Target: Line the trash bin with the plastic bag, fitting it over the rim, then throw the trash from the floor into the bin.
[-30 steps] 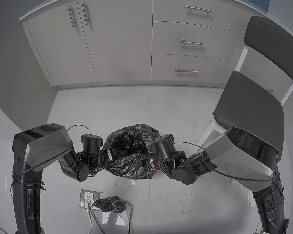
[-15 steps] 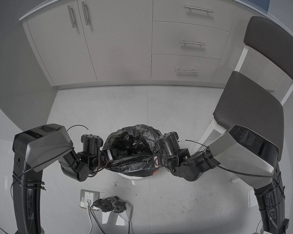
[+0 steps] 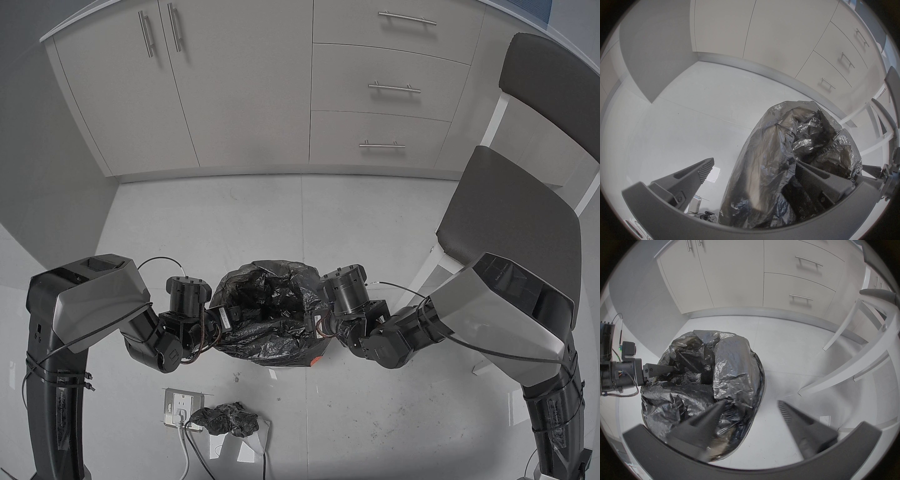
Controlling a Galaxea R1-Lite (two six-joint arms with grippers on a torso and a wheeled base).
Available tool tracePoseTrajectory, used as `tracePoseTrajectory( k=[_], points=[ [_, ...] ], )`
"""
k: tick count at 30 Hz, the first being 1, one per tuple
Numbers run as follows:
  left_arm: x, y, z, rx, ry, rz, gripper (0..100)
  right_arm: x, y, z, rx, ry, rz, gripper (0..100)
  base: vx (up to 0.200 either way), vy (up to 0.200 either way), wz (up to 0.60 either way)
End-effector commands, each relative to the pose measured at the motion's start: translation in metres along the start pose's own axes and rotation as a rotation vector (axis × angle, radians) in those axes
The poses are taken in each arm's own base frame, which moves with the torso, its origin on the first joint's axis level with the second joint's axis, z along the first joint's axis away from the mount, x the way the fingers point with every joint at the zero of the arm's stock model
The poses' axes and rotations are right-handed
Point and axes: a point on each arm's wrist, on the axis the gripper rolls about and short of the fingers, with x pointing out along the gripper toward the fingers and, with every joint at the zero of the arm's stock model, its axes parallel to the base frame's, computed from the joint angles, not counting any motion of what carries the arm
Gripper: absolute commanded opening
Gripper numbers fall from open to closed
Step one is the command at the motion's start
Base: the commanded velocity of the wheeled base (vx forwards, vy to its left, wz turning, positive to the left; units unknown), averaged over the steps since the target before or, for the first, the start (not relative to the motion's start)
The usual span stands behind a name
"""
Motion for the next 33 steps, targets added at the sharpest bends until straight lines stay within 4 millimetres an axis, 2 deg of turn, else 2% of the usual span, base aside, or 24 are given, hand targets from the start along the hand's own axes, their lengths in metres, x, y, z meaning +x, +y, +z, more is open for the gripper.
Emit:
tracePoseTrajectory(
  k=[1, 5, 11, 13, 18, 19, 23, 26, 30, 33],
  points=[
    [0.0, 0.0, 0.0, -0.001, -0.002, 0.0, 100, -0.002, 0.003, 0.015, 0.018, -0.044, 0.01, 100, 0.0, 0.0, 0.0],
    [-0.001, 0.0, 0.0, -0.001, 0.0, 0.001, 100, 0.001, 0.005, 0.026, 0.029, -0.072, 0.012, 100, 0.0, 0.0, 0.0],
    [-0.002, 0.0, 0.002, -0.002, -0.004, -0.001, 100, 0.009, 0.001, 0.012, 0.016, -0.032, -0.005, 100, 0.0, 0.0, 0.0],
    [-0.002, 0.0, 0.001, -0.001, -0.002, 0.0, 100, 0.005, -0.001, 0.004, 0.006, -0.003, -0.009, 100, 0.0, 0.0, 0.0],
    [-0.002, 0.0, 0.002, -0.002, -0.004, -0.001, 100, -0.012, -0.001, -0.002, -0.014, 0.022, 0.015, 100, 0.0, 0.0, 0.0],
    [-0.002, 0.0, 0.002, -0.002, -0.004, -0.001, 100, -0.024, 0.008, 0.003, -0.014, 0.002, 0.058, 100, 0.0, 0.0, 0.0],
    [-0.001, 0.0, 0.002, -0.002, -0.006, -0.002, 100, -0.034, 0.018, 0.01, -0.012, -0.036, 0.111, 100, 0.0, 0.0, 0.0],
    [-0.002, 0.0, 0.002, -0.002, -0.007, -0.003, 100, -0.048, 0.038, 0.008, -0.033, -0.048, 0.161, 100, 0.0, 0.0, 0.0],
    [-0.002, 0.0, 0.002, -0.003, -0.006, -0.001, 100, -0.054, 0.054, 0.001, -0.056, -0.043, 0.199, 100, 0.0, 0.0, 0.0],
    [-0.002, 0.001, 0.003, -0.004, -0.008, 0.0, 100, -0.051, 0.06, -0.006, -0.067, -0.028, 0.224, 100, 0.0, 0.0, 0.0]
  ],
)
